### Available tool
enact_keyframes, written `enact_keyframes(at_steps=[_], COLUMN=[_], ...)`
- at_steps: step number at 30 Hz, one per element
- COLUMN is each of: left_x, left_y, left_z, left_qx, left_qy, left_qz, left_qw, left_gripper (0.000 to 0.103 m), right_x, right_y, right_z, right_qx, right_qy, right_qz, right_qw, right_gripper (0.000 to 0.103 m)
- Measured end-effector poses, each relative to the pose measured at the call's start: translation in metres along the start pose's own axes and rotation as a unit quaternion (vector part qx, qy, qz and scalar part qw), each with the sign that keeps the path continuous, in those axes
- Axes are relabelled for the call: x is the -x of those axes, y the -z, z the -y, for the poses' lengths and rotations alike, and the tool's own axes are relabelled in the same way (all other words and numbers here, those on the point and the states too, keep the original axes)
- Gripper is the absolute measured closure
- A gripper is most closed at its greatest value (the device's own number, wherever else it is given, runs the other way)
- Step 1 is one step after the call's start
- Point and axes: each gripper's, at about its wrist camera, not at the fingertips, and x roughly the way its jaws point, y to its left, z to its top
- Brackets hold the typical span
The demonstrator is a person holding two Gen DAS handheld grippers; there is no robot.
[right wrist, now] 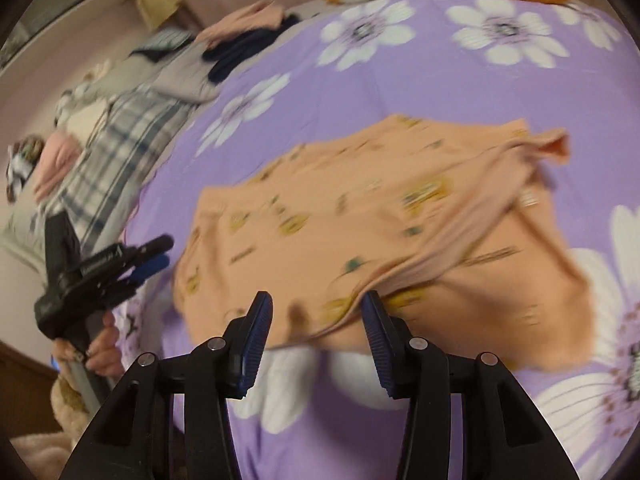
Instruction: Fold small clothes
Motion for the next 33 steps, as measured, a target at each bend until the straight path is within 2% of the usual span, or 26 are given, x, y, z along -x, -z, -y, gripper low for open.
enact_keyframes(at_steps=[4,6,8,10,11,17,22,27,30,31,33], left_x=[0.005,0.005,0.004,0.003,0.003,0.001,-0.005,-0.008,-0.007,-0.007,-0.009], left_y=[-0.001,-0.001,-0.001,-0.001,-0.001,-0.002,-0.002,-0.001,0.000,0.000,0.001], left_z=[-0.010,-0.014,-0.016,-0.018,-0.018,-0.023,-0.026,-0.030,-0.029,-0.029,-0.027], left_qx=[-0.003,-0.001,0.000,0.000,0.000,0.002,-0.001,-0.003,-0.007,-0.008,-0.011], left_qy=[-0.007,-0.008,-0.007,-0.007,-0.007,0.000,-0.004,0.003,0.009,0.012,0.018], left_qz=[0.009,0.009,0.006,0.004,0.003,0.003,-0.006,-0.011,-0.011,-0.011,-0.013], left_qw=[0.9999,0.9999,1.0000,1.0000,1.0000,1.0000,1.0000,0.9999,0.9999,0.9998,0.9997], left_gripper=[0.058,0.058,0.058,0.058,0.058,0.058,0.057,0.057,0.056,0.055,0.054], right_x=[-0.023,-0.026,-0.028,-0.025,-0.021,-0.016,-0.042,-0.086,-0.102,-0.103,-0.099], right_y=[-0.001,-0.002,-0.008,-0.014,-0.016,-0.065,-0.105,-0.133,-0.142,-0.144,-0.150], right_z=[-0.006,-0.008,-0.012,-0.017,-0.017,-0.017,-0.026,-0.007,-0.002,-0.001,0.000], right_qx=[-0.010,-0.010,-0.004,0.006,0.005,-0.029,-0.036,-0.083,-0.089,-0.088,-0.087], right_qy=[0.001,0.004,0.015,0.023,0.021,-0.011,0.016,0.026,0.041,0.043,0.042], right_qz=[-0.027,-0.024,-0.018,-0.005,0.005,0.049,0.063,0.026,0.013,0.014,0.025], right_qw=[1.000,1.000,1.000,1.000,1.000,0.998,0.997,0.996,0.995,0.995,0.995], right_gripper=[0.056,0.058,0.069,0.093,0.095,0.095,0.095,0.095,0.095,0.093,0.080])
